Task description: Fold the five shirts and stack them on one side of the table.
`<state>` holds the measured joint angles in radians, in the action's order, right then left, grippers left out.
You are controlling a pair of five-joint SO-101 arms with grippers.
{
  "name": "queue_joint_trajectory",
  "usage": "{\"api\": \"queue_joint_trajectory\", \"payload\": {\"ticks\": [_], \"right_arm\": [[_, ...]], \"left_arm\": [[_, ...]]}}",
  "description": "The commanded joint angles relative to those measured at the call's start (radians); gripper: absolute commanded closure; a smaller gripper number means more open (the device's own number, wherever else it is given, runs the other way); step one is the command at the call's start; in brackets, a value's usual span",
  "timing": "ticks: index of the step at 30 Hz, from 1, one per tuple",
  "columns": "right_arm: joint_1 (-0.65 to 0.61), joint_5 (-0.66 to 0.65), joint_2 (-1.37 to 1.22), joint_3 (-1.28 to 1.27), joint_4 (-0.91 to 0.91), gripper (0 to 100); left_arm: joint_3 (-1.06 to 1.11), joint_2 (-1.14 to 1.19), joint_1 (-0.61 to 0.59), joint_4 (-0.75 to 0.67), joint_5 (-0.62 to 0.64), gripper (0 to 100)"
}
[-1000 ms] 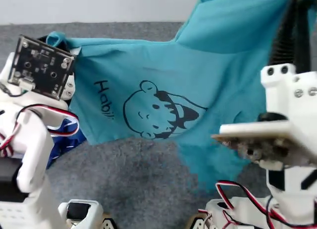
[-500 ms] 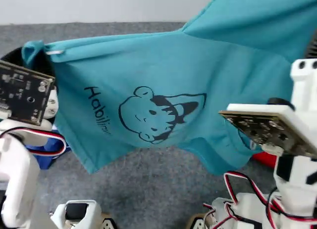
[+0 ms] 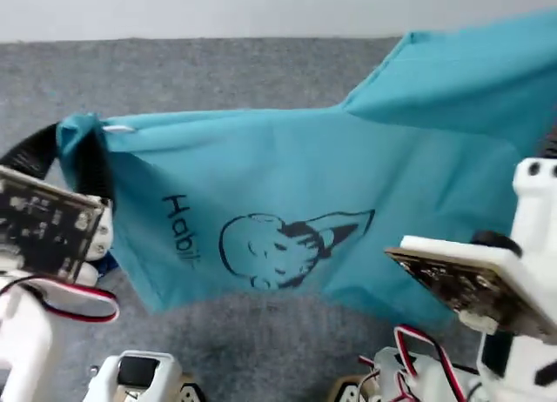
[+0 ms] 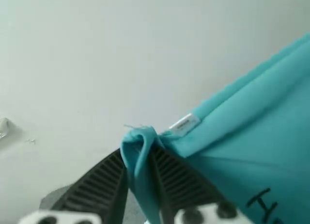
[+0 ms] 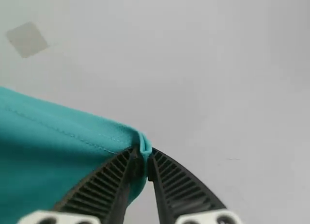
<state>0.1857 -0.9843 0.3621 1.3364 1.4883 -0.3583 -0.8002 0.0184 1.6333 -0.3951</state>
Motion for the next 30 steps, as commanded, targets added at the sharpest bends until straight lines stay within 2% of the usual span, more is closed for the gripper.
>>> {"api": "queue_joint_trajectory", "payload": {"ticks": [1,7,10,13,22,30], "right_arm": [[-0.065,0.012,0.001,-0.061,0.09,98.8],[-0.096,0.021,-0.001,-0.282,0.236,98.8],[-0.097,0.092,0.01,-0.361,0.24,98.8],[-0.097,0.104,0.03,-0.354,0.236,98.8],[-0.09,0.098,0.236,-0.354,0.116,98.8],[-0.059,0.08,0.364,-0.354,-0.09,98.8]], "left_arm": [[0.071,-0.009,0.028,0.006,-0.009,99],[0.271,-0.011,0.032,0.006,-0.009,99],[0.34,-0.011,0.032,0.006,-0.009,99],[0.34,-0.012,0.032,0.006,-0.009,99],[0.157,-0.012,0.034,0.006,-0.009,99],[-0.09,-0.012,0.034,-0.003,-0.015,99]]}}
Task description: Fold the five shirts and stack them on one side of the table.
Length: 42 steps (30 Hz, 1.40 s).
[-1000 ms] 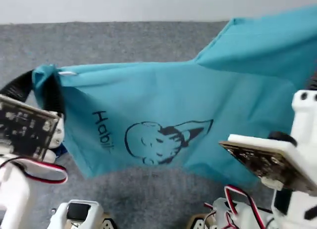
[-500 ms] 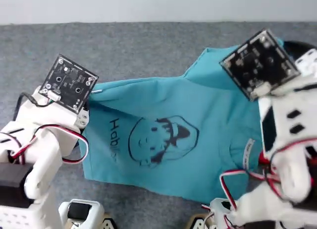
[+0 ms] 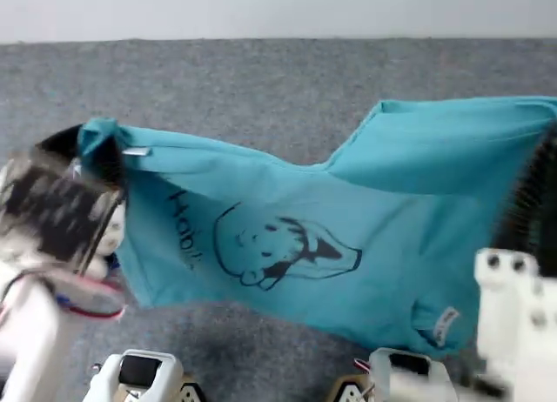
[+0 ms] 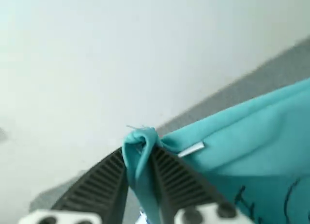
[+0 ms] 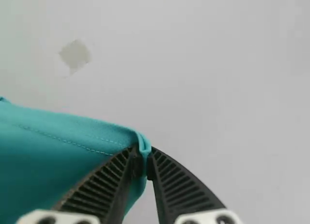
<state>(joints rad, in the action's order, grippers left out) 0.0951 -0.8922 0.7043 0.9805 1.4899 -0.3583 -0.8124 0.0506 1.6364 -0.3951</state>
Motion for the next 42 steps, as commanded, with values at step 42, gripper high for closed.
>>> {"api": "queue_joint_trajectory", "payload": {"ticks": [42], "right_arm": [[-0.058,-0.037,0.033,-1.513,-1.15,98.8]], "left_arm": [[0.972,0.221,-0.003,-1.085,-0.015,99]]}}
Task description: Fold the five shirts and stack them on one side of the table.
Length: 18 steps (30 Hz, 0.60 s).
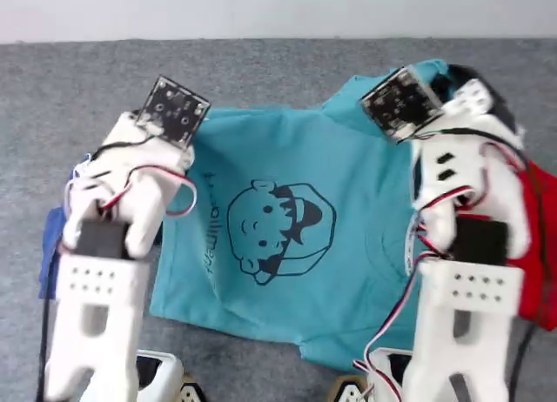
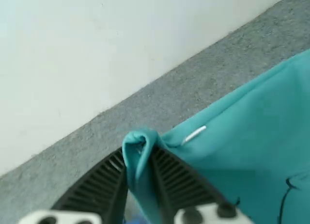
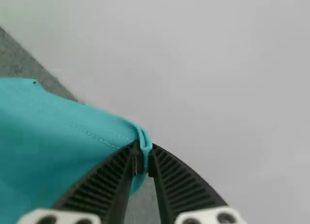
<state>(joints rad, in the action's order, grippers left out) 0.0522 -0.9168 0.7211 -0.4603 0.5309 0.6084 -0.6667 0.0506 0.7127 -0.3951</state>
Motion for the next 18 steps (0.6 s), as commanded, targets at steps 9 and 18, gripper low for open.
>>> {"api": "queue_joint_trajectory", "payload": {"ticks": [9,18], "right_arm": [[-0.033,-0.063,-0.182,-0.114,-0.547,98.8],[-0.031,-0.097,-0.38,-0.069,-0.794,98.8]], "left_arm": [[-0.243,0.479,-0.026,-0.336,-0.015,99],[-0.599,0.83,-0.052,-0.331,-0.015,99]]}}
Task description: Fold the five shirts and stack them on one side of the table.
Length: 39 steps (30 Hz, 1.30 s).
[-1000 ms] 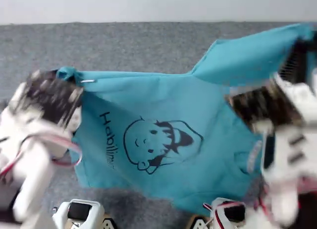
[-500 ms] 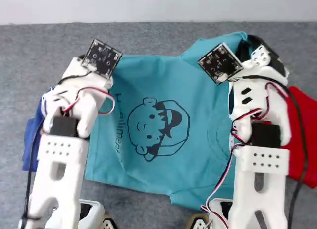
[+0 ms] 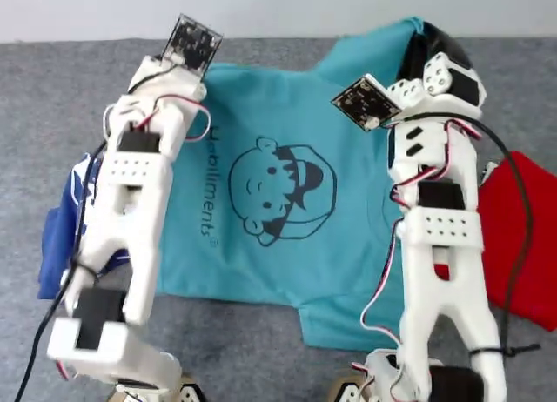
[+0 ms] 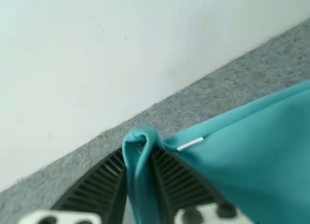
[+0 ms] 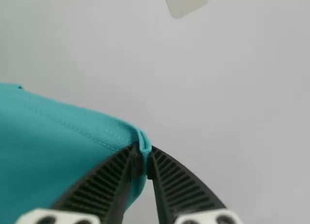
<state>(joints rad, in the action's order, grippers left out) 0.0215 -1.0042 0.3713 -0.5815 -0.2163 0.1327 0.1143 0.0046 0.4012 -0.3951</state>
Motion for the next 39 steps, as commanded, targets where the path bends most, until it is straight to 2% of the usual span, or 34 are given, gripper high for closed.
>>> {"api": "queue_joint_trajectory", "payload": {"ticks": [1,7,12,21,27,33,39], "right_arm": [[-0.001,-0.009,-0.059,0.081,-0.047,98.8],[0.007,-0.006,-0.219,0.298,-0.045,98.8],[0.007,-0.006,-0.257,0.365,0.041,98.8],[0.004,-0.005,-0.093,0.365,0.515,98.8],[-0.001,0.002,0.039,0.365,0.877,98.8],[-0.002,0.112,0.125,0.365,1.171,98.8],[-0.001,0.161,0.148,0.364,1.454,98.8]], "left_arm": [[-0.153,0.075,-0.005,-0.02,-0.015,99],[-0.217,0.133,-0.002,-0.012,-0.015,99],[-0.223,0.132,-0.002,0.112,-0.015,99],[-0.223,0.132,-0.011,0.307,-0.02,99],[-0.223,0.132,-0.011,0.52,-0.137,99],[-0.223,0.132,-0.012,0.74,-0.186,99],[-0.223,0.133,-0.012,0.881,-0.186,99]]}}
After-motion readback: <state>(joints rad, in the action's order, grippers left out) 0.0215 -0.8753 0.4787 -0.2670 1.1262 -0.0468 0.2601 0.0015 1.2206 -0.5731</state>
